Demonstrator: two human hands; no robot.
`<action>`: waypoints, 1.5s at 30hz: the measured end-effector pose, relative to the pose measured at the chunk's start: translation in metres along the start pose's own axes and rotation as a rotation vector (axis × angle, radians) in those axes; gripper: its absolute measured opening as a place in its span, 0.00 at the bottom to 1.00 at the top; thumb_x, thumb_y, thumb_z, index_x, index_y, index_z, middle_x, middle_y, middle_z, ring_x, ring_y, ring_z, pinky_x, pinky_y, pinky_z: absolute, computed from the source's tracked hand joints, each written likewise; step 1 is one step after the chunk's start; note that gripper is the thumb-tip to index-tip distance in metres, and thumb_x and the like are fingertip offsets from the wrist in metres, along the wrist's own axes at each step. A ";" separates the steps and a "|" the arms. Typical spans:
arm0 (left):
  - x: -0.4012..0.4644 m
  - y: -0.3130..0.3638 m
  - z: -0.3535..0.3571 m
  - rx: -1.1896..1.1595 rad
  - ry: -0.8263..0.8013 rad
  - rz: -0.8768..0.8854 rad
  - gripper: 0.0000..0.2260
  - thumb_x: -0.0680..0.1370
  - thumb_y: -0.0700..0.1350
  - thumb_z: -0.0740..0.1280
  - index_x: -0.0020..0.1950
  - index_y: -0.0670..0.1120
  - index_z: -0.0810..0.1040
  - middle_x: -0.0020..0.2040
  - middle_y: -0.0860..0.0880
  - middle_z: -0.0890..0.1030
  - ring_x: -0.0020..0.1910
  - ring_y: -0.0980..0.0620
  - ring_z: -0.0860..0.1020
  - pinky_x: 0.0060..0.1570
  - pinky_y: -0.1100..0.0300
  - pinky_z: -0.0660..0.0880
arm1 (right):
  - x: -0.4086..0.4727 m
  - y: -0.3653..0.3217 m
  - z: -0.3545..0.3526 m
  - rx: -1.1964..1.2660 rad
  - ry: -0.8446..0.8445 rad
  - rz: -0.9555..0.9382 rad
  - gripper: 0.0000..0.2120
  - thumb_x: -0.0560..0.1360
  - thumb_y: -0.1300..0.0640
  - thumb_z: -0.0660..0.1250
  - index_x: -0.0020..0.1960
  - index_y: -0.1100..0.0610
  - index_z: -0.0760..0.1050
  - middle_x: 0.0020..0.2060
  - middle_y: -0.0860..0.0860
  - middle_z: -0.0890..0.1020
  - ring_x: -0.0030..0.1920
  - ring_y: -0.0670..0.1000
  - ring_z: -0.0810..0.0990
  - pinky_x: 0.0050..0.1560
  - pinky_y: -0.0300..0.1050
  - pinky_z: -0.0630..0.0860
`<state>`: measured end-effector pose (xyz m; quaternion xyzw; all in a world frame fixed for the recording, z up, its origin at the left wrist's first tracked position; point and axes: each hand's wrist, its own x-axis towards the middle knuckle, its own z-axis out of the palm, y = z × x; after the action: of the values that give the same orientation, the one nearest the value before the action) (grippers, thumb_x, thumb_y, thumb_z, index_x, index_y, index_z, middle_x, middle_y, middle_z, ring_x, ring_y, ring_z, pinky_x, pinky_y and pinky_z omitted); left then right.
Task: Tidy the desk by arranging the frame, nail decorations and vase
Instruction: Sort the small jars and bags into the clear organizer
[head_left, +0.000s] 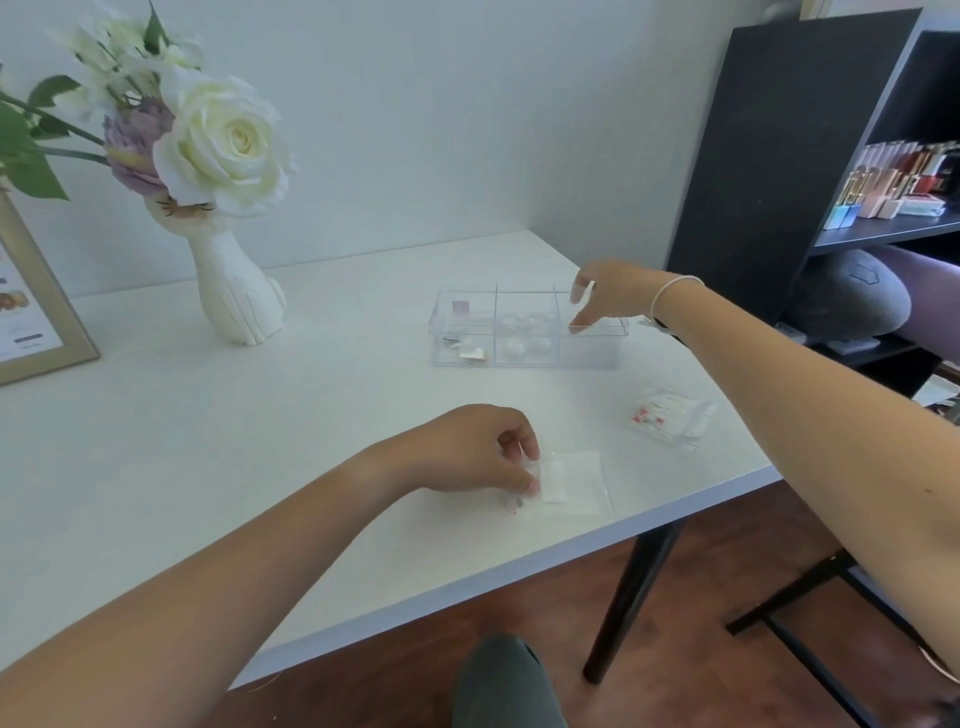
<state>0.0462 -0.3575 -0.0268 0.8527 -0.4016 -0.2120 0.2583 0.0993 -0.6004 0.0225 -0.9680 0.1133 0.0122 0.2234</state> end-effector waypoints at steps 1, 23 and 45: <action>0.001 -0.001 -0.001 -0.032 0.010 -0.008 0.08 0.71 0.47 0.72 0.46 0.52 0.76 0.40 0.57 0.75 0.34 0.62 0.71 0.33 0.75 0.66 | 0.000 0.000 0.000 -0.032 -0.009 0.002 0.22 0.66 0.55 0.74 0.57 0.57 0.73 0.51 0.51 0.72 0.51 0.53 0.70 0.49 0.44 0.66; 0.026 0.012 -0.038 -0.599 0.270 -0.057 0.06 0.74 0.35 0.66 0.45 0.45 0.76 0.40 0.46 0.77 0.34 0.54 0.76 0.36 0.64 0.77 | -0.008 0.009 -0.003 -0.216 0.246 -0.100 0.15 0.77 0.59 0.58 0.62 0.52 0.74 0.61 0.50 0.76 0.63 0.53 0.70 0.62 0.47 0.63; 0.113 0.050 -0.052 -0.539 0.575 -0.121 0.09 0.75 0.38 0.62 0.36 0.48 0.67 0.37 0.49 0.78 0.30 0.55 0.71 0.30 0.63 0.64 | -0.118 0.058 0.003 -0.131 -0.165 0.232 0.24 0.68 0.47 0.72 0.59 0.57 0.71 0.54 0.54 0.78 0.44 0.53 0.74 0.34 0.38 0.66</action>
<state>0.1130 -0.4601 0.0269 0.8010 -0.1920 -0.0773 0.5617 -0.0288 -0.6248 0.0033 -0.9566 0.2048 0.1248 0.1654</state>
